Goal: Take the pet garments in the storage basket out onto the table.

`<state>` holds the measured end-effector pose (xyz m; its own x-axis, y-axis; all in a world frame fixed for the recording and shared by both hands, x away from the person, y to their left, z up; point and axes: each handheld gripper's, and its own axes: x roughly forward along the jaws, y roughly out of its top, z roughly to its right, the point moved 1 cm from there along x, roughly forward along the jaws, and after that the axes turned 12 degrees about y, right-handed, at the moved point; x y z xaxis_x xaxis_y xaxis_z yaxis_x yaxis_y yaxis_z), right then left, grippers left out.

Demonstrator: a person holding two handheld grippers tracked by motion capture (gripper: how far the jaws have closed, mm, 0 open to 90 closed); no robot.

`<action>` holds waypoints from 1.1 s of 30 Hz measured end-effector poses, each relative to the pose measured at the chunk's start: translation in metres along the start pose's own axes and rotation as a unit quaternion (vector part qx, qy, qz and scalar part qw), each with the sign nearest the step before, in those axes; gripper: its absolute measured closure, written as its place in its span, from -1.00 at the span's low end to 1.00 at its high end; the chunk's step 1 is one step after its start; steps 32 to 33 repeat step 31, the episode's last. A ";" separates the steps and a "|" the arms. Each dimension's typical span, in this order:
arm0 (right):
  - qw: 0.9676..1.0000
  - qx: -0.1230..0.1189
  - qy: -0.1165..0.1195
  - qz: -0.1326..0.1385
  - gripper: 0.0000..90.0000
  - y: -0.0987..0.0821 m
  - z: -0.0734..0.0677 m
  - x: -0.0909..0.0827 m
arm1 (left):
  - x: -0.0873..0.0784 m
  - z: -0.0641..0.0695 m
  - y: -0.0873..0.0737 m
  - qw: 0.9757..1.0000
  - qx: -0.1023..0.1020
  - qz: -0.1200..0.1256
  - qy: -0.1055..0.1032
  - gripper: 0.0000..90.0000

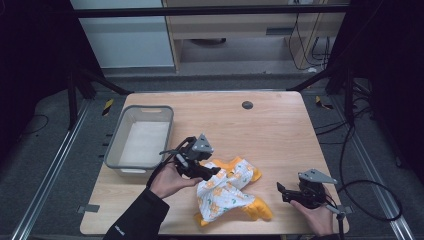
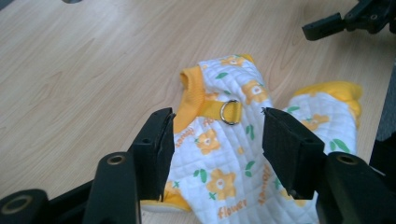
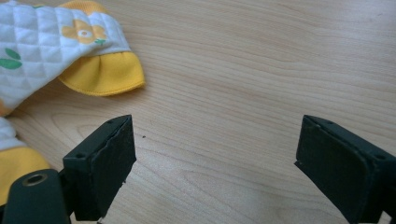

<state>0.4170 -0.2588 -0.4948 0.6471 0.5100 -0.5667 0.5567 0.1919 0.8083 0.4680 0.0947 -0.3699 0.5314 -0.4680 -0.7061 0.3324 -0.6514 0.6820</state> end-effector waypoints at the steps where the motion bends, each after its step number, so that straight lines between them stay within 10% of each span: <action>1: 1.000 0.000 0.000 0.000 -0.74 0.000 0.000 0.000 | -0.002 -0.002 -0.004 1.000 -0.008 0.004 0.004 -0.05; 20: 1.000 0.005 -0.004 0.001 -0.78 -0.001 0.001 -0.001 | -0.033 -0.013 -0.090 0.986 -0.114 0.083 0.089 -0.27; 33: 1.000 0.003 -0.008 0.003 -0.78 -0.002 0.002 -0.001 | -0.030 -0.007 -0.136 0.980 -0.153 0.090 0.089 -0.27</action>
